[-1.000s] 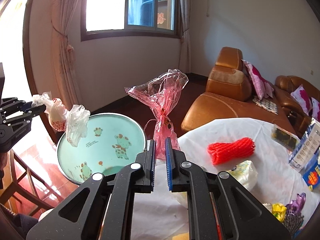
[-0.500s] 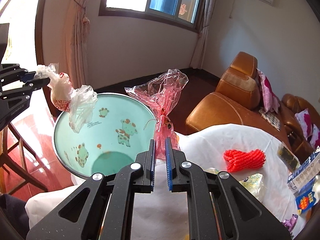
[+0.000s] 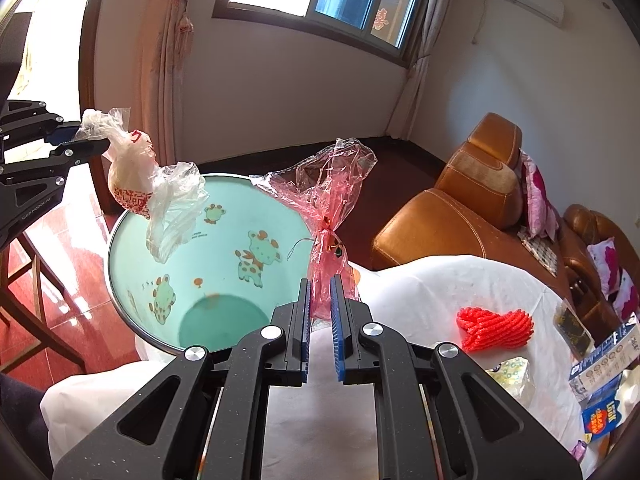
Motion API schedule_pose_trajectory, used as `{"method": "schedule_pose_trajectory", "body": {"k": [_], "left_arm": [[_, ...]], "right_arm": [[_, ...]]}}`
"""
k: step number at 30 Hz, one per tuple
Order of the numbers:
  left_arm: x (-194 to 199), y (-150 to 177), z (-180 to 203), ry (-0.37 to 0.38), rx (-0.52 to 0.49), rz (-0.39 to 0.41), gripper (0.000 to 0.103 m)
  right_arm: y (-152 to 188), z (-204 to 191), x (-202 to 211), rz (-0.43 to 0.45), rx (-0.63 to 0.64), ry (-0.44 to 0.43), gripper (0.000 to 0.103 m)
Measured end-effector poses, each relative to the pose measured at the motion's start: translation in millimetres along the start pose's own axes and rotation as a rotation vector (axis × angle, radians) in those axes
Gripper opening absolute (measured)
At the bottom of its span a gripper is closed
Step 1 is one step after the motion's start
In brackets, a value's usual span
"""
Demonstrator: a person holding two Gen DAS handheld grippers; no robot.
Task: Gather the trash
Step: 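Carry both bags over the blue bin and open both tools to drop them, then move both tools back to the table toward the remaining trash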
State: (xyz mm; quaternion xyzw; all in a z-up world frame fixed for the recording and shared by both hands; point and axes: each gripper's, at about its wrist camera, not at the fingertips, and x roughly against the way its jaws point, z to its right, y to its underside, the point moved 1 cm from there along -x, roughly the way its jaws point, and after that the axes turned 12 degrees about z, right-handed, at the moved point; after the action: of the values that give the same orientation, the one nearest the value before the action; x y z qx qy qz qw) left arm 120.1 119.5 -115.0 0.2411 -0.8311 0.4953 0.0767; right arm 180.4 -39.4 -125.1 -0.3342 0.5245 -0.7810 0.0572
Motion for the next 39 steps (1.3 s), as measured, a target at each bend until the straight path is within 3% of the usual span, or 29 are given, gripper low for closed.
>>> {"method": "schedule_pose_trajectory", "body": {"k": [9,11,13,22,27,33,39], "left_arm": [[1,-1,2,0.019,0.007,0.001,0.018],[2,-1,1,0.024,0.013,0.007,0.029],[4,-1,1,0.029,0.019,0.016,0.047],[6,-2,5,0.037,0.02,0.027,0.061],[9,-5,5,0.04,0.03,0.032,0.062],[20,-10,22,0.11,0.037,0.038,0.065],[41,-23,63,0.215,0.005,0.079,0.068]], "right_arm": [[-1,-4,-1,0.003,0.014,-0.013,0.011],[-1,-5,0,0.013,0.012,-0.022,0.017],[-2,-4,0,0.017,0.0,-0.033,0.035],[-1,-3,4,0.03,-0.023,-0.015,0.043],[-10,7,26,0.07,-0.069,0.035,0.049],[8,49,95,0.099,-0.159,0.191,0.057],[83,120,180,0.04,-0.369,0.444,0.058]]}}
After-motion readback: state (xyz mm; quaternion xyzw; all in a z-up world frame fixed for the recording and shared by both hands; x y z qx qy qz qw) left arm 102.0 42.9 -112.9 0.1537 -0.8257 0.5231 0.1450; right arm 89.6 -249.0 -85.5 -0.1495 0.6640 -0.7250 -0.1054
